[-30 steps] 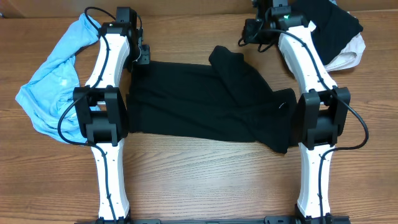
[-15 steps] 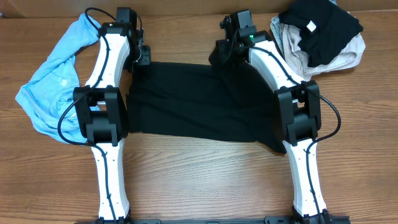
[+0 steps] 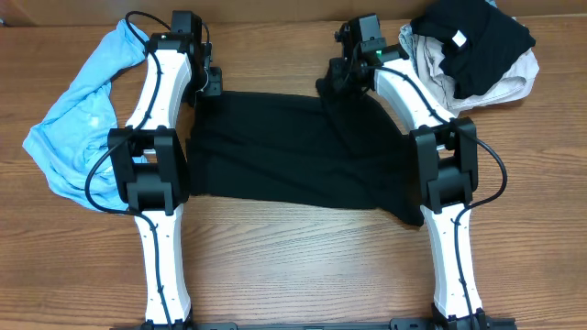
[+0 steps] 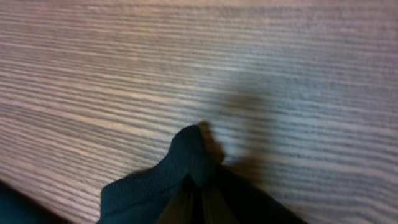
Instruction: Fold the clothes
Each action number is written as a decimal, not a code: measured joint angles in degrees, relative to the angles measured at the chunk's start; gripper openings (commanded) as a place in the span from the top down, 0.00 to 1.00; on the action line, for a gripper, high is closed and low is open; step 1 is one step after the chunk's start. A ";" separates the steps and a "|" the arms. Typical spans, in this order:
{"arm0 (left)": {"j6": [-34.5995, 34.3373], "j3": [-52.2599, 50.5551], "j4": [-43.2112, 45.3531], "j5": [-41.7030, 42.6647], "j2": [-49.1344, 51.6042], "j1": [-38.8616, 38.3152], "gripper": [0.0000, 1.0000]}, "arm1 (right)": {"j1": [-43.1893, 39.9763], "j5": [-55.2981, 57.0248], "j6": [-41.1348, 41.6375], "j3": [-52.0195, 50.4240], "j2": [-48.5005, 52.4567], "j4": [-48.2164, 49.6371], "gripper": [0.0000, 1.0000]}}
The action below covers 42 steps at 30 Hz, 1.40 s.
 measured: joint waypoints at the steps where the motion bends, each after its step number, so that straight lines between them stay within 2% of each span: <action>1: 0.00 0.02 -0.13 0.22 0.00 0.00 0.96 | -0.11 0.00 0.04 0.28 0.00 -0.70 0.96; 7: 0.11 1.25 -2.19 0.33 -0.07 0.00 0.96 | -1.97 0.02 0.85 3.67 -1.68 -8.72 0.96; 20: 0.31 4.22 -4.46 -1.73 -3.69 0.07 0.96 | -10.64 -0.72 2.38 6.67 -19.45 -32.24 0.96; 33: 2.29 4.31 -12.13 -1.86 -3.74 0.35 0.96 | -11.41 -0.55 3.89 6.82 -22.88 -54.75 0.96; 37: 3.30 4.31 -16.33 -1.81 -3.74 0.68 0.96 | -11.41 1.18 5.88 5.38 -24.24 -55.82 0.96; 42: 4.57 4.28 -19.78 -1.84 -3.74 0.70 0.96 | -11.41 1.92 7.89 -2.54 -25.53 -54.88 0.96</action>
